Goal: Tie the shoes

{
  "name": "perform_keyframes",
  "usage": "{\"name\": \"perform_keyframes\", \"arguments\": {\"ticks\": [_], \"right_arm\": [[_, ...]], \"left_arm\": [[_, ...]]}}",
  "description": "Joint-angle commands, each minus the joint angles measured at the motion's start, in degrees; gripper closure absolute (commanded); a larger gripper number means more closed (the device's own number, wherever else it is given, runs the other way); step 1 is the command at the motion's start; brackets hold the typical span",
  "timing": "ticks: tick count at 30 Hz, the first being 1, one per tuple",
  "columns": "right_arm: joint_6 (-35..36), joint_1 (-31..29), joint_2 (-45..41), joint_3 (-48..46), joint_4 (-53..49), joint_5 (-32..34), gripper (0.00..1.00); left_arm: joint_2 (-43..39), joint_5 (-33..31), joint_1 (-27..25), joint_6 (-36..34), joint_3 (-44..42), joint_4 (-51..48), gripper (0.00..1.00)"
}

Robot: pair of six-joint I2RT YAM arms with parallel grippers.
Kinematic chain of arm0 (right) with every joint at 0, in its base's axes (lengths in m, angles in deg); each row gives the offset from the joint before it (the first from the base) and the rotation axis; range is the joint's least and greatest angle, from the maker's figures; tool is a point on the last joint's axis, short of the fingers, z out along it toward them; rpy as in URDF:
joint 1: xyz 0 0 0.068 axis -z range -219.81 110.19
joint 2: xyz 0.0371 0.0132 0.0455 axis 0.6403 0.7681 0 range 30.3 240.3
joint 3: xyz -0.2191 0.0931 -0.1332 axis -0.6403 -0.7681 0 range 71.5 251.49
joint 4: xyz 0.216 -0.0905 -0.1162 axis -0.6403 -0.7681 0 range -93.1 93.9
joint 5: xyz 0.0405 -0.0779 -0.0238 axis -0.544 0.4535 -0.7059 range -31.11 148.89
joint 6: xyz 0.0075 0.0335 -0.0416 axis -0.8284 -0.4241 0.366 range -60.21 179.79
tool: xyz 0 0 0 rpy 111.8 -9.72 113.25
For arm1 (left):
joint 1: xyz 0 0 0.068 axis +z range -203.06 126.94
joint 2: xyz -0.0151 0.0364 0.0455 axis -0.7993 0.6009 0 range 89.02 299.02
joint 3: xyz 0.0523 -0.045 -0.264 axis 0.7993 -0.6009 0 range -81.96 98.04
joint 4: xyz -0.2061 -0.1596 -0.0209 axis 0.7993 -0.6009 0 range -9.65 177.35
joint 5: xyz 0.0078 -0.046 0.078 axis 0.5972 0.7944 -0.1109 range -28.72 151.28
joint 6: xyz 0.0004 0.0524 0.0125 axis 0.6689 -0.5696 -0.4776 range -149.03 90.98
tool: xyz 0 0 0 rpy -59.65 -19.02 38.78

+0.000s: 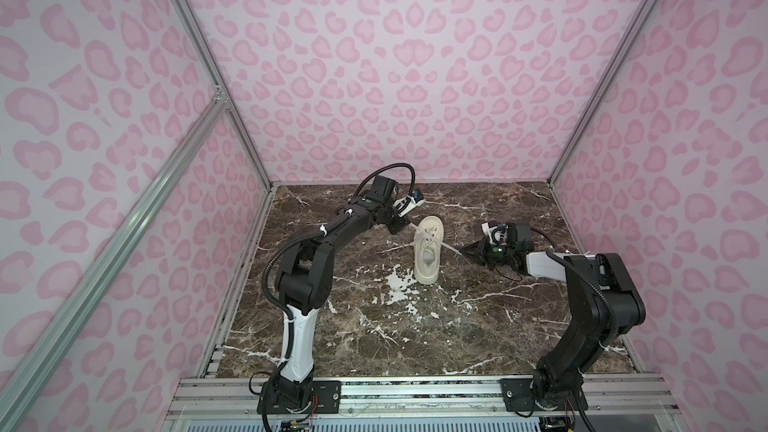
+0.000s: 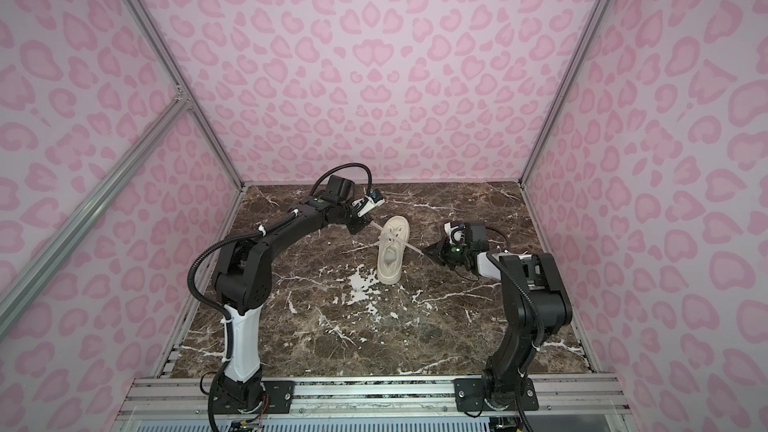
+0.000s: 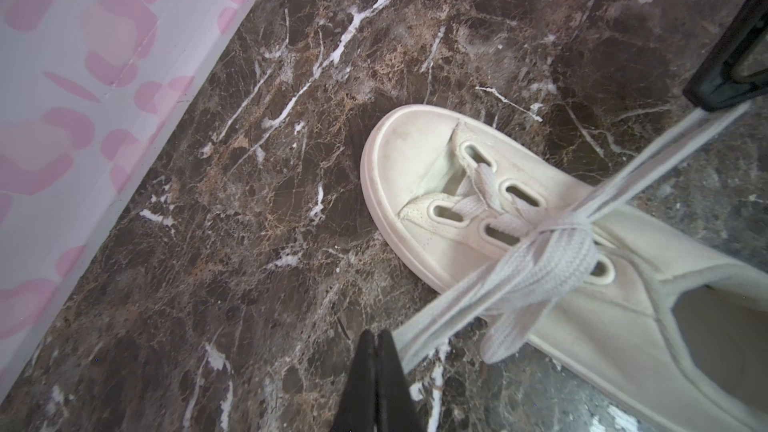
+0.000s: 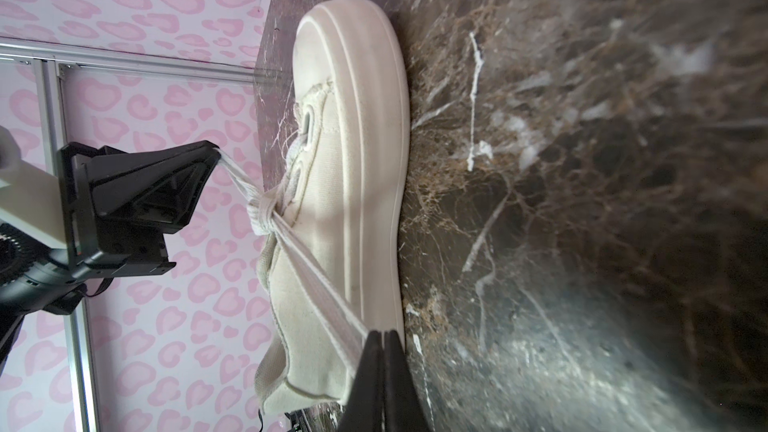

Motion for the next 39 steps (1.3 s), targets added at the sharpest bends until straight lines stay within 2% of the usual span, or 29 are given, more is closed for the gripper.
{"name": "perform_keyframes", "arguments": {"ticks": [1, 9, 15, 22, 39], "right_arm": [[1.5, 0.0, -0.3, 0.9, -6.1, 1.7, 1.0], [2.3, 0.1, -1.6, 1.2, -8.1, 2.2, 1.0], [3.0, 0.0, -2.9, 0.9, -9.2, 1.9, 1.0], [3.5, 0.1, -2.4, -0.5, -8.8, 2.0, 1.0], [4.1, 0.8, -1.0, -1.9, -8.2, 2.9, 1.0]], "left_arm": [[-2.9, -6.8, -0.3, 0.1, -1.8, 1.0, 0.97], [-8.1, -8.3, -1.8, 2.7, -8.5, 1.3, 0.97], [-10.3, -7.8, -2.2, 4.6, -9.4, -0.4, 0.97], [-9.9, -8.1, -2.0, 5.4, -11.5, 0.3, 0.97], [-7.2, -9.3, 1.0, 4.4, -9.2, 0.3, 0.96]]}}
